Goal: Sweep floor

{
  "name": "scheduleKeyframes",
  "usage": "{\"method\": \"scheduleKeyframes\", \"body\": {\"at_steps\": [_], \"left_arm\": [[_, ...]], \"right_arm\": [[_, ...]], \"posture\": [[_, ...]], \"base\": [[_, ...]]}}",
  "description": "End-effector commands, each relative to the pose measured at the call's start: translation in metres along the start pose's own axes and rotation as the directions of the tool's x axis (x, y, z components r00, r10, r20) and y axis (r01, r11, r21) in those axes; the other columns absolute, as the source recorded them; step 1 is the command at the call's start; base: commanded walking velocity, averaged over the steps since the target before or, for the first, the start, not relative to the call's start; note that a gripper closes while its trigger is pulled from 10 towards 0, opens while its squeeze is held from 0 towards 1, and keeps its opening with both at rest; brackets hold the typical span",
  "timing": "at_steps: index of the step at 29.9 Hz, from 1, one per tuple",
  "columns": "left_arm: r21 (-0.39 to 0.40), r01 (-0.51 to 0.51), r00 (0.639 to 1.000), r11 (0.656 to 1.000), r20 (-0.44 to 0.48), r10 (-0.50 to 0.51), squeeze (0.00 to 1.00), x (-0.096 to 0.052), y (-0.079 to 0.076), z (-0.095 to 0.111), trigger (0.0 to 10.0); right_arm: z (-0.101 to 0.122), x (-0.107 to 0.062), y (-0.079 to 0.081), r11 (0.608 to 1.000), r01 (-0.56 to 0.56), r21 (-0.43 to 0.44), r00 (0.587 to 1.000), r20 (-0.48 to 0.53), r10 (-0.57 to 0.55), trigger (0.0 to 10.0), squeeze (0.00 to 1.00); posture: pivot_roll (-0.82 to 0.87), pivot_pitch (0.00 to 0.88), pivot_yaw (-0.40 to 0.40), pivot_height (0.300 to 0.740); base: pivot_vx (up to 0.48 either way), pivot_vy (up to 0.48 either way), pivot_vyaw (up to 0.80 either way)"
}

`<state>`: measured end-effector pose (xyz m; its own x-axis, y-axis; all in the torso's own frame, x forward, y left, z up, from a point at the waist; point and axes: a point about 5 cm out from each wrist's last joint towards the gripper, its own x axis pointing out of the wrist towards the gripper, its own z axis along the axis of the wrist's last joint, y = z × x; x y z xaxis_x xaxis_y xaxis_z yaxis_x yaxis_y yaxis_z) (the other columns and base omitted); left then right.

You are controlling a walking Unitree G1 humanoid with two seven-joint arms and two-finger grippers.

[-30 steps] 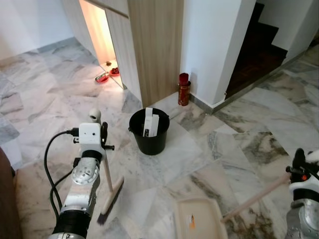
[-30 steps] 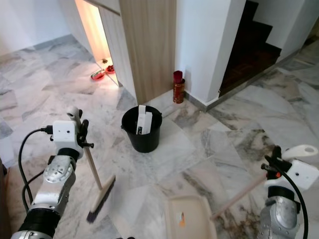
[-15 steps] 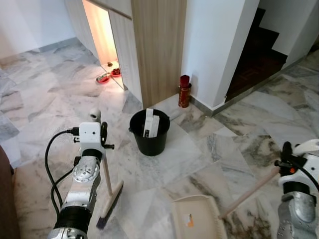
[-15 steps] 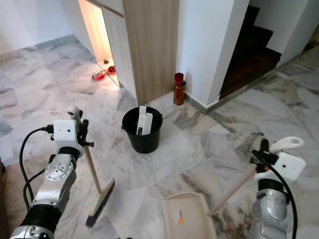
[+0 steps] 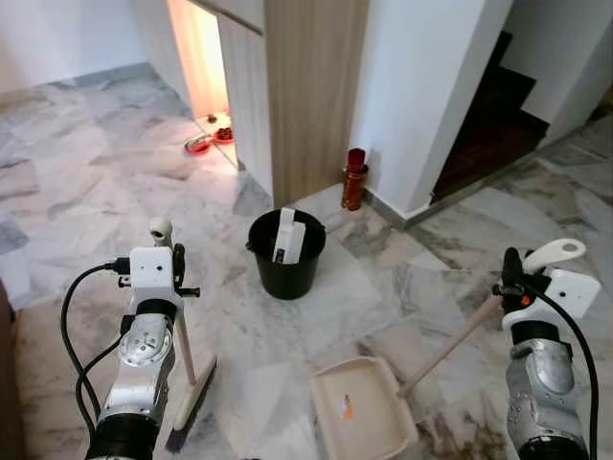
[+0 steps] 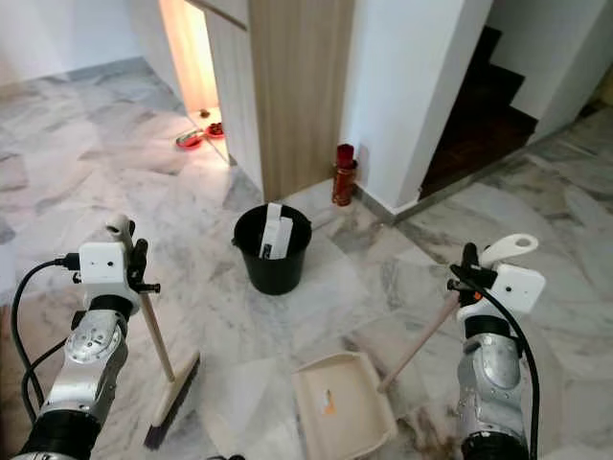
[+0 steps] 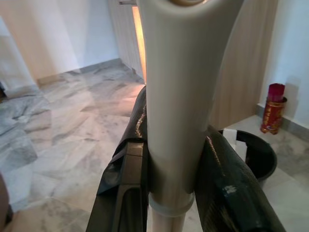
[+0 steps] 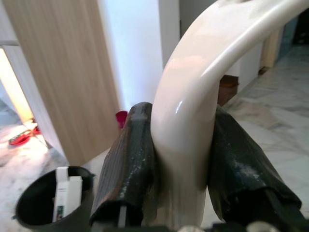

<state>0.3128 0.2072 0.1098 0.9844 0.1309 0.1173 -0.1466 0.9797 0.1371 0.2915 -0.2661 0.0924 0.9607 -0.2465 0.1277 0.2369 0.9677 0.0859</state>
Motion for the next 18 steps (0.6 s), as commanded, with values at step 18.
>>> {"method": "scheduleKeyframes", "body": {"at_steps": [18], "left_arm": [[-0.001,0.129,0.991,0.992,0.047,-0.129,0.0,0.017,-0.029,0.018,10.0]], "right_arm": [[0.001,-0.02,-0.02,0.99,0.14,0.006,0.989,0.037,-0.14,10.0,0.0]], "posture": [[-0.05,0.06,0.055,0.74]], "base": [[0.0,0.0,0.0]]}}
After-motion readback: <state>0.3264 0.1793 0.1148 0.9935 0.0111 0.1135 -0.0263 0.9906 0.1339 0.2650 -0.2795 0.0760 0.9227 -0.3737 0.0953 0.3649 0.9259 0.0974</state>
